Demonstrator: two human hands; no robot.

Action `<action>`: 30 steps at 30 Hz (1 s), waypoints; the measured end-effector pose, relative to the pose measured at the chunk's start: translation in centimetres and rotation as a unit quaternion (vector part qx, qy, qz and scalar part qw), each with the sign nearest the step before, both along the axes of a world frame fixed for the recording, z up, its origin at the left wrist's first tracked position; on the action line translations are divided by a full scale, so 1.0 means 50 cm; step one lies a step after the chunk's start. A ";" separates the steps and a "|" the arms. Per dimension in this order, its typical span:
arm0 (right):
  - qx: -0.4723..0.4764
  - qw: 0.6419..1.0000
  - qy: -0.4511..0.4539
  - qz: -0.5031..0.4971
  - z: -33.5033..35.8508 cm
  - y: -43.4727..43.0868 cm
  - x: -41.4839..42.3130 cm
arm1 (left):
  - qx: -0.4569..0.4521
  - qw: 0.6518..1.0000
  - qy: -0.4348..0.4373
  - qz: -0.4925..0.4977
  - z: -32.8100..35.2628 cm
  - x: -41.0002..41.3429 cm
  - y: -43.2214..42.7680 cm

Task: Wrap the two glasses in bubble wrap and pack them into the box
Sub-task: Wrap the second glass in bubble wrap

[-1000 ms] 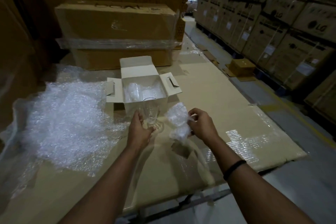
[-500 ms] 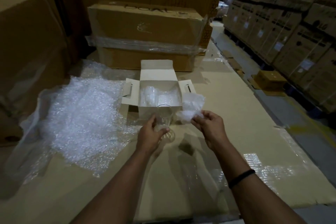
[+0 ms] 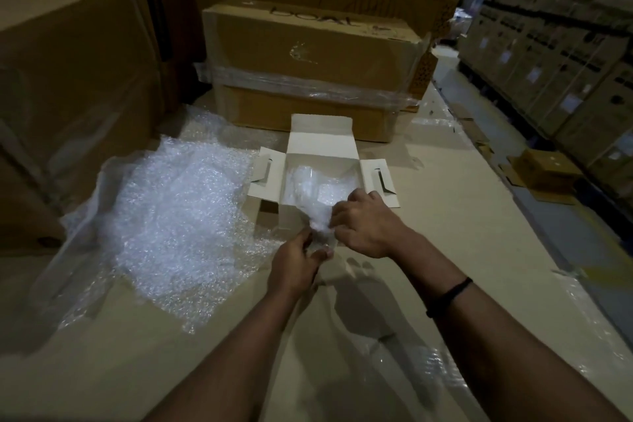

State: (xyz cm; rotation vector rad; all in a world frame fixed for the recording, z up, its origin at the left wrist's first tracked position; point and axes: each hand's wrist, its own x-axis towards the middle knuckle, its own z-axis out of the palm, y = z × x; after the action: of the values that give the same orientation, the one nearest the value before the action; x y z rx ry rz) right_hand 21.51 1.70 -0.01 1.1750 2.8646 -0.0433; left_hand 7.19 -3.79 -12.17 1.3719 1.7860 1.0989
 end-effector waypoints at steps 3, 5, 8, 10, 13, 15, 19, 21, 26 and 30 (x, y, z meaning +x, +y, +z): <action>-0.051 0.995 -0.088 -0.002 0.012 -0.001 -0.009 | 0.007 1.000 -0.003 -0.005 -0.006 -0.003 0.003; -0.015 0.999 -0.027 -0.027 0.010 0.005 -0.004 | 0.015 1.000 0.007 -0.009 -0.005 -0.004 0.002; 0.050 0.976 0.207 -0.044 0.006 0.002 0.006 | 0.026 1.000 0.005 -0.010 -0.008 -0.005 0.003; 0.033 0.983 0.180 0.002 0.003 -0.011 -0.002 | 0.028 1.000 0.006 -0.011 -0.005 -0.005 0.000; 0.023 0.999 0.045 0.005 -0.021 -0.017 -0.008 | 0.028 0.999 0.002 -0.017 -0.001 -0.004 -0.002; -0.018 0.999 0.002 -0.029 -0.023 -0.010 -0.011 | 0.024 1.000 -0.001 -0.017 0.009 -0.004 -0.005; -0.050 0.998 0.006 -0.042 -0.011 0.009 -0.012 | 0.010 1.000 -0.015 -0.017 0.010 -0.003 -0.008; -0.002 0.997 0.047 -0.058 -0.002 0.017 -0.014 | 0.008 1.000 -0.019 -0.010 0.008 -0.004 -0.007; -0.081 0.994 -0.032 -0.071 -0.003 -0.005 -0.044 | 0.016 1.000 0.004 -0.016 0.008 -0.004 -0.004; -0.102 0.990 -0.012 -0.100 0.004 -0.009 -0.052 | 0.019 1.000 -0.006 -0.021 0.013 -0.003 -0.007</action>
State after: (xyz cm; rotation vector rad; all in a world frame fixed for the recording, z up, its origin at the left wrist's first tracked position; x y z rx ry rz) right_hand 18.91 1.25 0.18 1.4010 2.6343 -0.3189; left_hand 7.03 -4.13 -11.51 1.4164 1.7271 1.1225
